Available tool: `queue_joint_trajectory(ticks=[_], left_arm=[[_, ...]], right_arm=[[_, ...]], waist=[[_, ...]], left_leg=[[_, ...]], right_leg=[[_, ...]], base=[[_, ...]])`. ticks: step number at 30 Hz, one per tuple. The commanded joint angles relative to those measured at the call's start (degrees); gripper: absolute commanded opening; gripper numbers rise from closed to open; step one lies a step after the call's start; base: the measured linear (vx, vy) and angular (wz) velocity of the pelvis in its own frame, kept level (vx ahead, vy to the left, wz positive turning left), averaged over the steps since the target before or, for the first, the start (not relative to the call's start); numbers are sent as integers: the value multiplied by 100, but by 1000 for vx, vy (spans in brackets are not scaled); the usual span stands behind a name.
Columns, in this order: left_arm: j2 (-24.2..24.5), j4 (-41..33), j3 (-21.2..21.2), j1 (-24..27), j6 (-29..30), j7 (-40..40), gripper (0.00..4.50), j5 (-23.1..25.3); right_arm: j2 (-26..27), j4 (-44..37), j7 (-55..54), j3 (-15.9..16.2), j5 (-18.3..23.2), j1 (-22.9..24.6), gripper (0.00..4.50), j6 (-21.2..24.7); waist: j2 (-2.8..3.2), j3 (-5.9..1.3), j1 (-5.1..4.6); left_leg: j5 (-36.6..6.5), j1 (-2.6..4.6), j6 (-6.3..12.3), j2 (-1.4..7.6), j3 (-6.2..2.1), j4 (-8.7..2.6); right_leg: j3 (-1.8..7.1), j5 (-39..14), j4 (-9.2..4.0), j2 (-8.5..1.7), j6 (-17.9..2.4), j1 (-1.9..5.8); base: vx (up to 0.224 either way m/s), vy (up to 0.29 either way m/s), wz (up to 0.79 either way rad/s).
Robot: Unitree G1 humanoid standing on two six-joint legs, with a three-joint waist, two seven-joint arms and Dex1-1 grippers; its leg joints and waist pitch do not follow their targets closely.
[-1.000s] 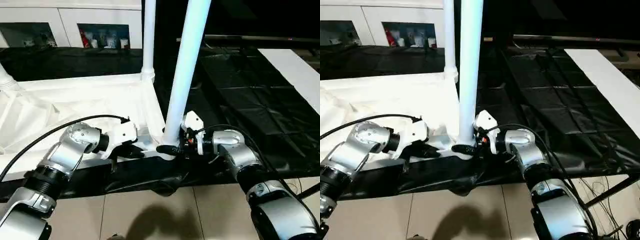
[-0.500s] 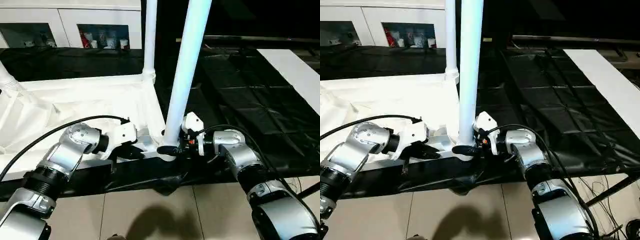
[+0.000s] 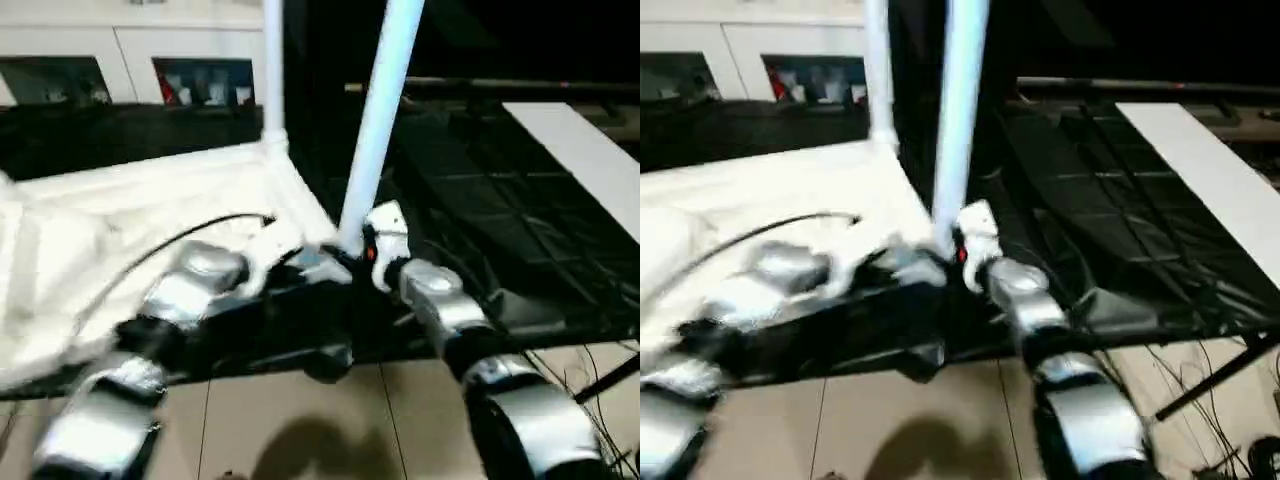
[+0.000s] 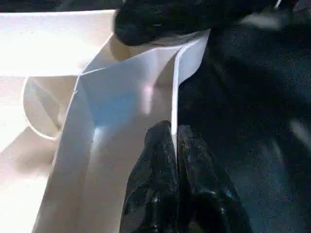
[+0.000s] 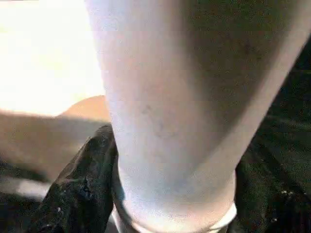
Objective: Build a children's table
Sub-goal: Rotate leg to tighten
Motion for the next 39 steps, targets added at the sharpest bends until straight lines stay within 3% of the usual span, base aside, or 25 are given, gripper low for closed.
queue_joint_trajectory(ticks=[1, 2, 6, 10, 12, 14, 15, 16, 20, 21, 25, 32, 36, 39], left_arm=[[-110, 280, 331, -172, 141, 932, 0, 53], [-240, 390, 368, -226, 132, 1141, 0, 63], [-370, 449, 273, -220, 103, 1163, 0, 172], [-330, 440, 203, -187, 147, 1098, 0, 229], [-279, 367, 177, -148, 211, 1014, 0, 203], [-238, 304, 157, -120, 216, 878, 0, 178], [-189, 286, 129, -101, 185, 795, 0, 185], [-144, 269, 94, -83, 123, 718, 0, 196], [161, 32, -149, 65, 53, 276, 0, 321], [293, -138, -220, 158, -85, 1, 0, 304], [443, -330, -291, 263, -255, -337, 0, 255], [1066, -998, -517, 642, -679, -1746, 0, -105], [1266, -1341, -583, 776, -640, -2194, 0, -234], [1344, -1441, -594, 812, -696, -2342, 0, -259]], right_arm=[[152, 435, -672, -166, 157, 62, 272, 270], [254, 529, -1001, -224, 167, -34, 272, 259], [432, 620, -971, -240, 85, -174, 272, 151], [511, 553, -378, -210, 81, -194, 272, -21], [523, 444, 66, -122, 73, -179, 328, -235], [505, 379, 279, -112, 109, -178, 344, -279], [457, 341, 347, -90, 100, -182, 351, -316], [406, 312, 390, -54, 70, -187, 363, -341], [14, 54, 1171, 249, -104, -94, 376, -365], [-208, -151, 1784, 404, -135, 28, 376, -365], [-458, -335, 2386, 550, -219, 163, 376, -483], [-911, -738, 3577, 649, -103, 376, 376, -661], [-979, -950, 4000, 744, -15, 459, 376, -658], [-998, -1006, 4188, 803, -18, 486, 376, -690]], waist=[[50, -314, -44], [30, -329, -25], [19, -343, -2], [7, -332, -4], [-6, -335, -2], [-9, -334, -3], [-22, -321, -51], [-14, -325, -63], [-2, -342, -140], [8, -354, -154], [8, -360, -181], [21, -340, -165], [49, -333, -76], [44, -325, 4]], left_leg=[[-905, -15, -91, 20, 26, -374], [-893, 11, -79, 29, 28, -369], [-643, -27, 80, 10, 36, -348], [-701, -25, 162, 14, 44, -350], [-749, -21, 210, 30, 47, -352], [-725, -33, 246, 29, 46, -349], [-696, -99, 265, 16, 22, -371], [-698, -91, 253, 13, 19, -369], [-558, -69, 337, 28, 27, -337], [-426, -83, 459, 28, 30, -315], [-337, -73, 605, 31, 43, -293], [-620, -50, 525, 71, 41, -316], [-681, 16, 494, 108, 72, -320], [-757, 20, 376, 103, 72, -334]], right_leg=[[306, -846, -482, -329, -1033, 282], [310, -751, -483, -334, -1025, 277], [307, -156, -422, -314, -1060, 302], [311, -204, -438, -323, -1092, 300], [312, -293, -443, -332, -1126, 304], [312, -252, -438, -336, -1146, 310], [296, -327, -437, -331, -1099, 350], [293, -395, -450, -331, -1082, 350], [308, -109, -427, -327, -1266, 343], [304, 241, -398, -317, -1369, 363], [309, 575, -369, -306, -1545, 348], [320, 200, -390, -319, -1587, 334], [321, 317, -367, -295, -1670, 279], [329, 154, -373, -296, -1583, 276]], base=[[0, 0, 0], [0, 0, 0], [0, 0, 0], [0, 0, 0], [0, 0, 0], [0, 0, 0], [0, 0, 0], [0, 0, 0], [0, 0, 0], [0, 0, 0], [0, 0, 0], [0, 0, 0], [0, 0, 0], [0, 0, 0]])
